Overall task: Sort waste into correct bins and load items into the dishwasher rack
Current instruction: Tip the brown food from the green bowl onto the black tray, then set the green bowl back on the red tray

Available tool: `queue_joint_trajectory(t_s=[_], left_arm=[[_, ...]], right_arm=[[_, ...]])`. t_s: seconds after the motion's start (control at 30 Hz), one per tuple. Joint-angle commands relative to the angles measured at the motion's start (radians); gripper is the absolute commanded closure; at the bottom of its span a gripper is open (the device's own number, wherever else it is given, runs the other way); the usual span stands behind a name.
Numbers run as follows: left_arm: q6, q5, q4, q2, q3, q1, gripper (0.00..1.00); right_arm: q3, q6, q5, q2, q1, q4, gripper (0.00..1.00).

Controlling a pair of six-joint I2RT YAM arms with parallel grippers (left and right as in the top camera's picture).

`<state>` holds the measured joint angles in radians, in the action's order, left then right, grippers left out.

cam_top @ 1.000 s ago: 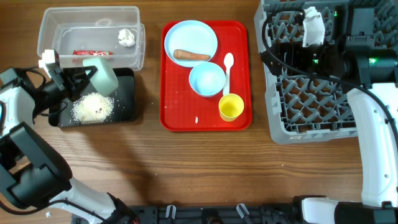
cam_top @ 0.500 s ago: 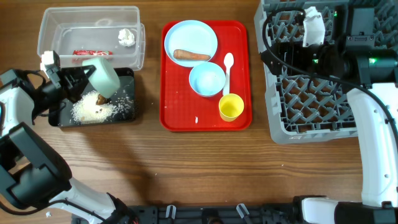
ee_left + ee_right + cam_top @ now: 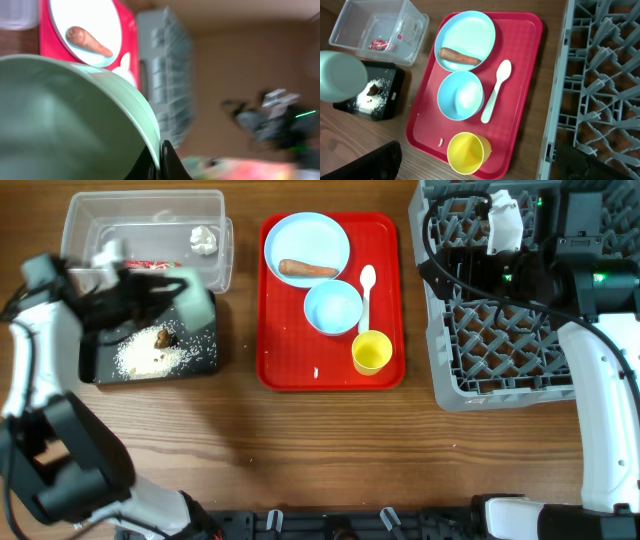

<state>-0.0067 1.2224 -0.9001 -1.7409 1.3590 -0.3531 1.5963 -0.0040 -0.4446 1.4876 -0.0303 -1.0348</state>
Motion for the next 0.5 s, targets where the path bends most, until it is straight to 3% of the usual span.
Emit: queue_joint_trajectory(t_s=[0.0, 0.17, 0.3, 0.37, 0.47], left_arm=[[-0.002, -0.436, 0.010, 0.098, 0.037, 0.231, 0.96], [-0.015, -0.823, -0.018, 0.061, 0.034, 0.525, 0.96], [-0.163, -1.156, -0.031, -0.008, 0.034, 0.716, 0.96], [-0.224, -1.250, -0.036, -0.038, 0.034, 0.771, 0.96], [-0.256, -1.270, -0.028, -0.076, 0.034, 0.832, 0.96]], right_arm=[[0.025, 0.007, 0.007, 0.012, -0.005, 0.010, 0.00], [0.025, 0.006, 0.007, 0.012, -0.005, 0.012, 0.00], [0.025, 0.007, 0.007, 0.012, -0.005, 0.009, 0.00], [0.025, 0.007, 0.007, 0.012, -0.005, 0.009, 0.00], [0.025, 0.007, 0.007, 0.012, -0.005, 0.009, 0.00]])
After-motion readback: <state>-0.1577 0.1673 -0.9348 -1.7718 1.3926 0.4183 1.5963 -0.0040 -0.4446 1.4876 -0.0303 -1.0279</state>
